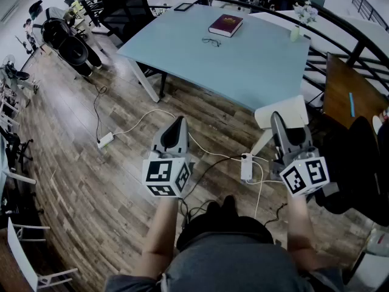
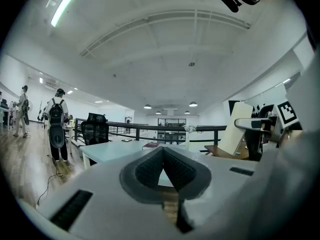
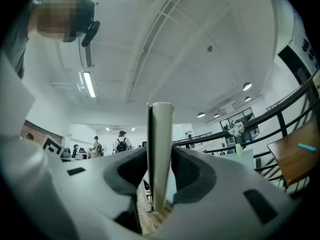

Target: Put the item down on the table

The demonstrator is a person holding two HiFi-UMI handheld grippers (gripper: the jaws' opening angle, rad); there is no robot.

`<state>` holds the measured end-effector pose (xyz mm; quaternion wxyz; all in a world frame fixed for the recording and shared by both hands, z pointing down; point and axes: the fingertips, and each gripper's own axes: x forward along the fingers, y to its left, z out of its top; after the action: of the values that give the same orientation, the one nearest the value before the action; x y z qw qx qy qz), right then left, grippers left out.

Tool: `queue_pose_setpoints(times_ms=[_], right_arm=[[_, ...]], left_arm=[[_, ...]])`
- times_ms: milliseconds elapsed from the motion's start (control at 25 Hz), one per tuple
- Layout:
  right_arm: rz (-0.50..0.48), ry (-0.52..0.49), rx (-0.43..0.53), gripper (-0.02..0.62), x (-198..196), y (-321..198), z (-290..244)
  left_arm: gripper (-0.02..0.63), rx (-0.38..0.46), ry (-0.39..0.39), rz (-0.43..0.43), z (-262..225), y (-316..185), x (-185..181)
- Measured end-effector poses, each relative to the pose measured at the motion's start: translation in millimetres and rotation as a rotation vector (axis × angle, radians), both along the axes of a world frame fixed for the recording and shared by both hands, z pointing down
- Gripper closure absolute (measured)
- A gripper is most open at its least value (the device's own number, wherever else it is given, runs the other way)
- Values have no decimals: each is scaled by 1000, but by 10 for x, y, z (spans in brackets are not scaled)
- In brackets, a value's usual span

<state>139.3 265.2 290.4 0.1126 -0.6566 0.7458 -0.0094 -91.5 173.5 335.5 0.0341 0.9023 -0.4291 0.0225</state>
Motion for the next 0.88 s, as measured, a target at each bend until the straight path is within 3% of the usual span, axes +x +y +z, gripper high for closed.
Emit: queue_pose_setpoints(times_ms=[880], right_arm=[[-83,-54,3,445,187,-32,70]], left_arm=[[601,-5,3,-8,73,36,333]])
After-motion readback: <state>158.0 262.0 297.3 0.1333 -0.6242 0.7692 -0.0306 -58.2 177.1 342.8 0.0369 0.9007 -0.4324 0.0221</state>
